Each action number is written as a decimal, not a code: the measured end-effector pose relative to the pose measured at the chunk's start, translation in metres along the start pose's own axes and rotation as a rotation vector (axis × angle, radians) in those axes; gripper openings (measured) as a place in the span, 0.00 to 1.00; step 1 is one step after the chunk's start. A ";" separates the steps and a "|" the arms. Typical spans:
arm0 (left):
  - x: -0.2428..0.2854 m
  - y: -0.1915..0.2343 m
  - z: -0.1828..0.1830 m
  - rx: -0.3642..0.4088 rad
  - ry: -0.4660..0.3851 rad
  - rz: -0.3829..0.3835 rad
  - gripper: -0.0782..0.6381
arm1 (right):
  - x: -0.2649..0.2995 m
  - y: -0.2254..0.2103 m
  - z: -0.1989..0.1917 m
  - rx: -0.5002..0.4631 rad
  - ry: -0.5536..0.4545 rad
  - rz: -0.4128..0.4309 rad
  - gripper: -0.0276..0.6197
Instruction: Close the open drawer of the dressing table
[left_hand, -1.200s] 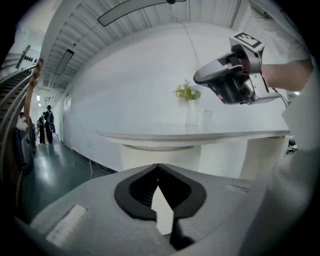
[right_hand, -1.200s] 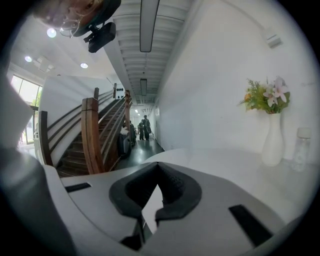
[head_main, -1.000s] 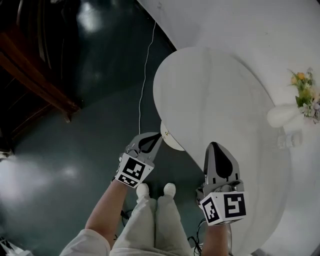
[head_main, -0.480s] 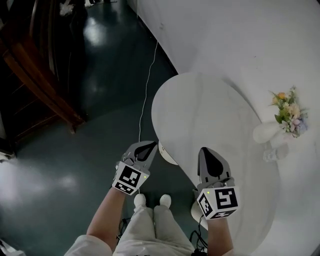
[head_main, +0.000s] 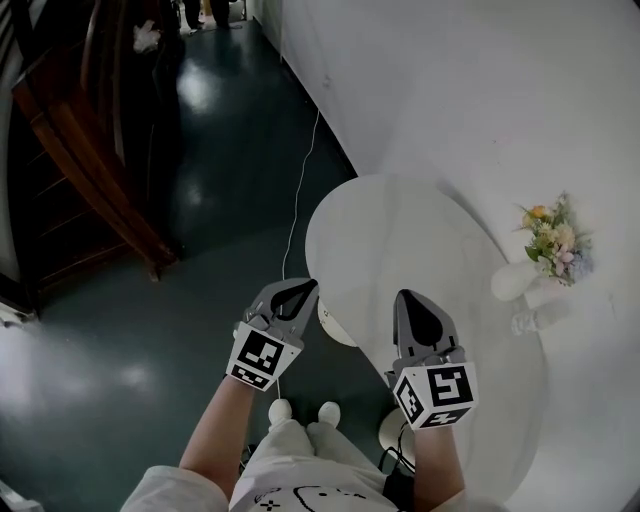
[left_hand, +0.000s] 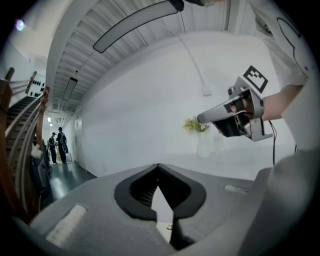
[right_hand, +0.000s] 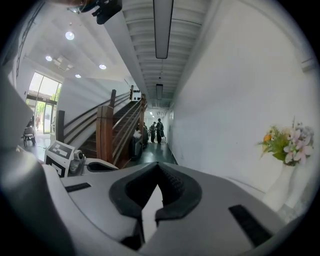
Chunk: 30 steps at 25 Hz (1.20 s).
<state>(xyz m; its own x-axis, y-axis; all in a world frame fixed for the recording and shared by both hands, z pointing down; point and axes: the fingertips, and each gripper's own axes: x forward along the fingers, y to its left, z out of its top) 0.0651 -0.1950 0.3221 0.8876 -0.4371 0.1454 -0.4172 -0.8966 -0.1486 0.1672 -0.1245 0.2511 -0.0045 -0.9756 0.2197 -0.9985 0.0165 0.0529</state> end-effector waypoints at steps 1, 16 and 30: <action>-0.002 0.000 0.007 0.010 -0.003 0.007 0.13 | -0.003 -0.001 0.003 0.005 -0.005 -0.002 0.04; -0.037 0.016 0.102 0.044 -0.084 0.169 0.13 | -0.036 -0.011 0.055 -0.033 -0.112 -0.048 0.04; -0.079 0.018 0.188 0.129 -0.226 0.272 0.13 | -0.074 -0.019 0.116 -0.076 -0.280 -0.064 0.04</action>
<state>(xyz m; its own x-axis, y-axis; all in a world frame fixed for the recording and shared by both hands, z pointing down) 0.0245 -0.1628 0.1239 0.7741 -0.6187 -0.1341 -0.6288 -0.7270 -0.2759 0.1803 -0.0784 0.1209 0.0323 -0.9975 -0.0635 -0.9902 -0.0405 0.1333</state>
